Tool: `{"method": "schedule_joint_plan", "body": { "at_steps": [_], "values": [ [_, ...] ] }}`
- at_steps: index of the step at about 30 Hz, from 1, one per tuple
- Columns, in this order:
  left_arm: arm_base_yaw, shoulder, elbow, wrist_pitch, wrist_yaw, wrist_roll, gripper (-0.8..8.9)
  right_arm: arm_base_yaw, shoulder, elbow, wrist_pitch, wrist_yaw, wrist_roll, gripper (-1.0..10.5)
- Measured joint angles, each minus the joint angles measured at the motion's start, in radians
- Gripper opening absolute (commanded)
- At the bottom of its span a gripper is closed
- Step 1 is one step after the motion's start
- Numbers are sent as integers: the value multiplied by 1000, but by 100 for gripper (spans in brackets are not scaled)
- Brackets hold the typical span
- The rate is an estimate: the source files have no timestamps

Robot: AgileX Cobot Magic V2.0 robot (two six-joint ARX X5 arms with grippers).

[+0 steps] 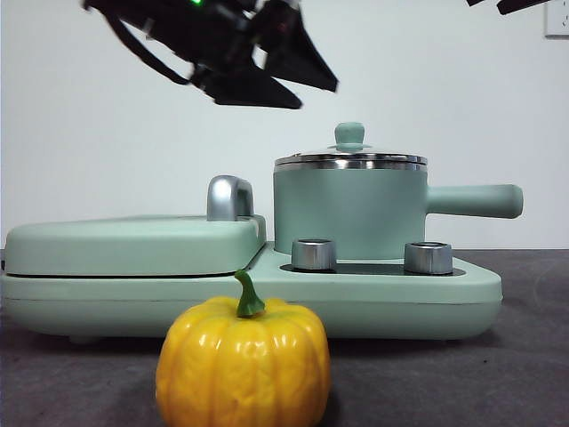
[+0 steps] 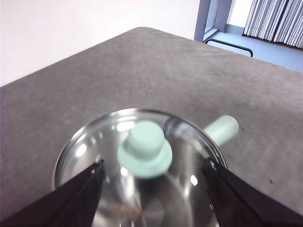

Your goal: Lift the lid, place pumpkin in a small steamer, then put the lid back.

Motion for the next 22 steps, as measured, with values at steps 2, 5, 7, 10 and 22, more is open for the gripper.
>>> {"method": "schedule_joint_plan", "body": {
  "at_steps": [2,5,7,10,22],
  "values": [
    [-6,38,32,6,0,0,339,0,0,0,0,0,0,317],
    [-11,95,82,6,0,0,340,0,0,0,0,0,0,317],
    [-13,129,111,8,-1,0,339,0,0,0,0,0,0,317],
    [-14,178,152,9,-2,0,339,0,0,0,0,0,0,317],
    [-18,219,166,9,-3,0,330,0,0,0,0,0,0,317]
  ]
}}
